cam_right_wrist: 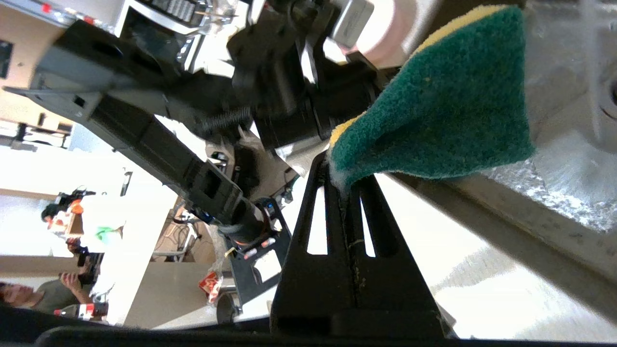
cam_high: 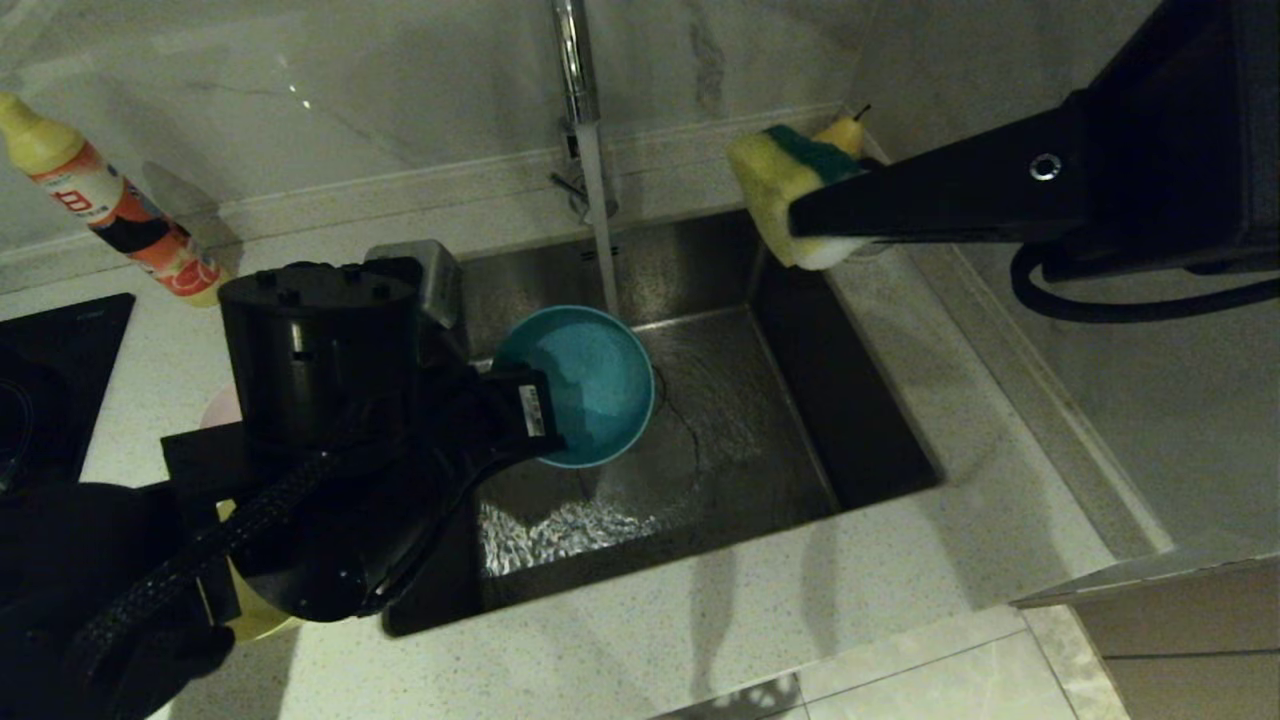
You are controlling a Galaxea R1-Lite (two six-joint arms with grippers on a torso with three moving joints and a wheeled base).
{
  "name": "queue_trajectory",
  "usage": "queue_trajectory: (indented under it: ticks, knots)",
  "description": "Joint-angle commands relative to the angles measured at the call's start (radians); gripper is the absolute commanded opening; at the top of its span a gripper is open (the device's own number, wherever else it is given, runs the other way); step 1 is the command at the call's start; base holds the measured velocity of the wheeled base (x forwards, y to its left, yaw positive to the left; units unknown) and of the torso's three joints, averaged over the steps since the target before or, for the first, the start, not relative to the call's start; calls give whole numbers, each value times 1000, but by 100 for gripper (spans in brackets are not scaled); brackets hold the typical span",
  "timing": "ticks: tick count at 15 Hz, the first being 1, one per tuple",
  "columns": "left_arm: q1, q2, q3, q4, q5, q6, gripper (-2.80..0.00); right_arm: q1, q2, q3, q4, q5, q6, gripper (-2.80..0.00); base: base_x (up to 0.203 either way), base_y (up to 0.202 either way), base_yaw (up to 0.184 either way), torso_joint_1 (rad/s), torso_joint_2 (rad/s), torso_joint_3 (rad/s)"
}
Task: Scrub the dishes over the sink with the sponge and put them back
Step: Wipe the bowl, then rinse the bowl
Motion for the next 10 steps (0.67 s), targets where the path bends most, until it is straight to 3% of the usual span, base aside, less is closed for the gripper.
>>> queue_trajectory:
  ticks: [1,3,6,10]
  knots:
    - [36,8,-106,260,-80,-94,-280,-26,-65,62,-4,3,2,-280,0,0,0,0,0,0]
    - [91,29,-239,466,-201,-223,-280,-54,-98,96,-8,2,4,-280,0,0,0,0,0,0]
    - [190,150,-407,590,-287,-413,-280,-85,-141,115,-14,23,7,-280,0,0,0,0,0,0]
    - [222,250,-540,666,-301,-491,-280,-108,-179,176,-18,31,15,-280,0,0,0,0,0,0]
